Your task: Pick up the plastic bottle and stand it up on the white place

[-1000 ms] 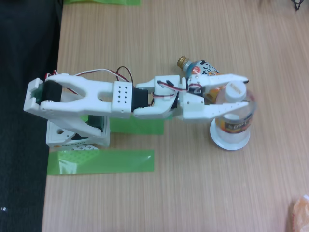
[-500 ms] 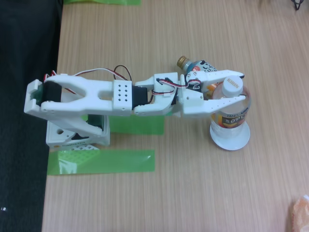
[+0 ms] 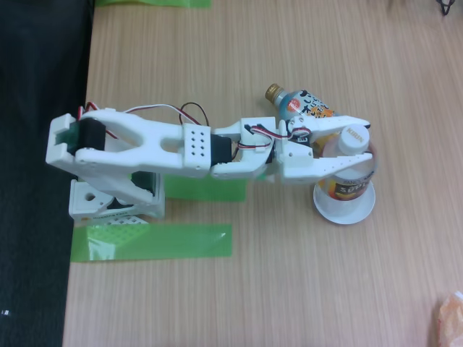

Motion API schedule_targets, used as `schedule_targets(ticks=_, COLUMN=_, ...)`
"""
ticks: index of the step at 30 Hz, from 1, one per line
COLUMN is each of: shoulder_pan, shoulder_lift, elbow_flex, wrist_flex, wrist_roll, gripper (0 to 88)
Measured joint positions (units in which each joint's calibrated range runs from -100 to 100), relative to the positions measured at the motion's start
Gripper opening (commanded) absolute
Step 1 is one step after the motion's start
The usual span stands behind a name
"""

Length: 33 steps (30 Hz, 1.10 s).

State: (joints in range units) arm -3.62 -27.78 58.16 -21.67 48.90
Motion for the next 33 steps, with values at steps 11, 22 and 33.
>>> schedule_targets(ticks=11, shoulder_pan=0.07, shoulder_lift=0.42, elbow_flex=0.0, wrist_flex=-1.53, wrist_roll=0.0, gripper=12.2)
schedule_targets(ticks=22, shoulder_pan=0.07, shoulder_lift=0.42, elbow_flex=0.0, wrist_flex=-1.53, wrist_roll=0.0, gripper=12.2)
schedule_targets(ticks=33, shoulder_pan=0.07, shoulder_lift=0.42, elbow_flex=0.0, wrist_flex=-1.53, wrist_roll=0.0, gripper=12.2)
